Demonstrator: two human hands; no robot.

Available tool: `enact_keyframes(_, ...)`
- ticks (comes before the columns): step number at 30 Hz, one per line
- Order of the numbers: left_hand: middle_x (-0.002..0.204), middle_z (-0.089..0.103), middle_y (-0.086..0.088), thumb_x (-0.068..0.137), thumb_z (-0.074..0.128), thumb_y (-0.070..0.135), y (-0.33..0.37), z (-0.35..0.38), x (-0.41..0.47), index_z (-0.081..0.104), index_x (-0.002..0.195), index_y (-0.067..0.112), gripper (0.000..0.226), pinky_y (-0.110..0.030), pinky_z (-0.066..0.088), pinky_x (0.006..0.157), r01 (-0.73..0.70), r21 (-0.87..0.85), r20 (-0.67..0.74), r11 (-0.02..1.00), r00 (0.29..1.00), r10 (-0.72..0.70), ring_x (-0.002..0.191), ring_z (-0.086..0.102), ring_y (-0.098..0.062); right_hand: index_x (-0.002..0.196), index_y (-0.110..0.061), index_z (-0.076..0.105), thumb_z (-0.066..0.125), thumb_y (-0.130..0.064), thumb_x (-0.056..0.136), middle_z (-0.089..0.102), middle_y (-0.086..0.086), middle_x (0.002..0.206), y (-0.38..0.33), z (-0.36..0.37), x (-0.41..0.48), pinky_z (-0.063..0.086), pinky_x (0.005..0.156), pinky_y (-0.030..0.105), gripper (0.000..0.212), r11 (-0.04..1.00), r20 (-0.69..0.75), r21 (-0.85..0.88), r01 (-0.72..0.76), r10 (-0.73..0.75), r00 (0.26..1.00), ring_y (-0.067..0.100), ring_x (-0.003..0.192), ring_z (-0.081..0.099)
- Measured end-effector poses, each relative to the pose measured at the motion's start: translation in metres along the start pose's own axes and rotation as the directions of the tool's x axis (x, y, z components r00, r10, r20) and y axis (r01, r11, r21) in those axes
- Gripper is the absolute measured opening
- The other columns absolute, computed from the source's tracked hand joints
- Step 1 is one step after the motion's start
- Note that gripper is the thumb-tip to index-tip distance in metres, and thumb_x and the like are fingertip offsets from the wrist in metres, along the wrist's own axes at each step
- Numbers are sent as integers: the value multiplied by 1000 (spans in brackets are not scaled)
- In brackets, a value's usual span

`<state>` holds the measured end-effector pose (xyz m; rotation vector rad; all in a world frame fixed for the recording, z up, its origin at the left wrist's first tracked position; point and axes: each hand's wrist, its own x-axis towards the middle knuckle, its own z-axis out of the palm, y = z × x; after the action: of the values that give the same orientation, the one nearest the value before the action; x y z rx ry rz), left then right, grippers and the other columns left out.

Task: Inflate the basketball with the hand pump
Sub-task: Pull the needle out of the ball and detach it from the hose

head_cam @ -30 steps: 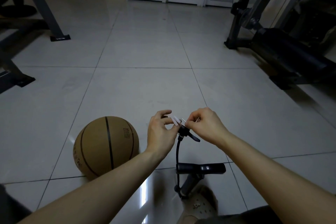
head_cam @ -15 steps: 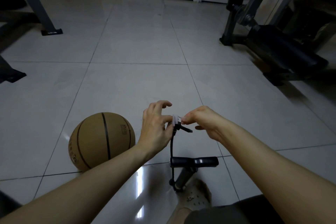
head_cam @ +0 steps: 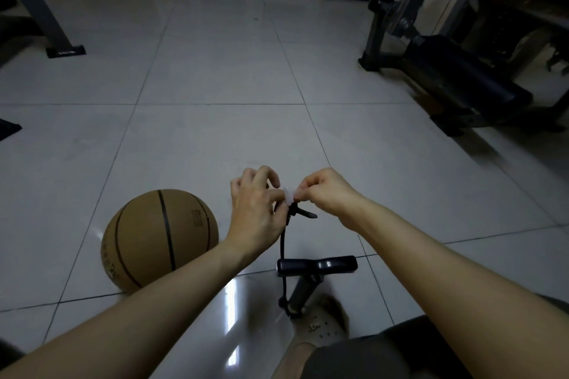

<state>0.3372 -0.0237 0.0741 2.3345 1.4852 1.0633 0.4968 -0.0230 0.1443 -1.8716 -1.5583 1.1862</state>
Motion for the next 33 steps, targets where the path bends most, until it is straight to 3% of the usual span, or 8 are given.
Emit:
enact_keyframes(4,107,50,12,97,64,42,-2,-1,7,81,92,25,25,-35,28,93,246,-149,86,958,968,-236,107,41,-12,93,-18,80,76,-33,88,75,-4,101,7,-13,-3,44,78,26,16,994,115,102,-31,20,993,13,97,62)
enact_keyframes(10,109,50,18,89,75,39,-6,-4,15,79,80,39,9,-46,46,101,431,-382,298,818,895,-332,116,44,-12,92,-15,80,77,-21,89,75,1,89,16,-12,3,46,81,24,7,995,53,78,55,-60,997,14,92,66)
enact_keyframes(14,111,52,14,85,79,35,-4,-6,18,82,85,31,5,-44,51,95,461,-422,364,781,875,-320,116,51,-16,79,-17,80,80,-23,85,72,-9,74,19,-13,7,41,78,24,8,989,48,143,29,-36,998,10,86,60)
enact_keyframes(17,114,52,6,88,78,27,0,-7,19,82,90,21,8,-21,46,83,518,-456,389,724,847,-361,108,54,-9,83,-17,81,80,-30,84,70,-7,73,18,-16,6,40,73,25,13,990,65,140,33,-42,997,13,82,54)
enact_keyframes(20,113,52,1,90,77,18,1,-10,19,81,95,11,10,0,37,64,556,-500,388,665,829,-402,95,53,0,94,-16,81,79,-28,86,77,5,99,16,-19,6,41,77,27,15,989,123,141,44,-62,991,14,92,58)
enact_keyframes(22,109,53,2,90,77,17,2,-12,19,81,95,12,9,-1,39,65,551,-511,398,659,832,-386,94,55,-2,94,-15,81,79,-25,86,76,9,103,18,-19,6,41,78,27,14,989,123,143,47,-65,990,15,96,58)
enact_keyframes(26,94,58,6,88,79,24,4,-11,18,82,80,25,9,-28,47,77,537,-496,440,682,833,-336,91,62,-14,76,-20,79,80,-35,84,70,-1,82,21,-16,10,39,77,29,17,984,110,173,48,-68,992,14,85,53)
enact_keyframes(33,92,59,-6,88,74,4,15,-7,13,79,86,4,5,-10,47,70,582,-648,469,492,813,-345,74,64,-3,70,-21,74,78,-30,86,70,-1,79,21,-13,15,38,76,33,19,952,162,301,-58,8,987,14,79,53)
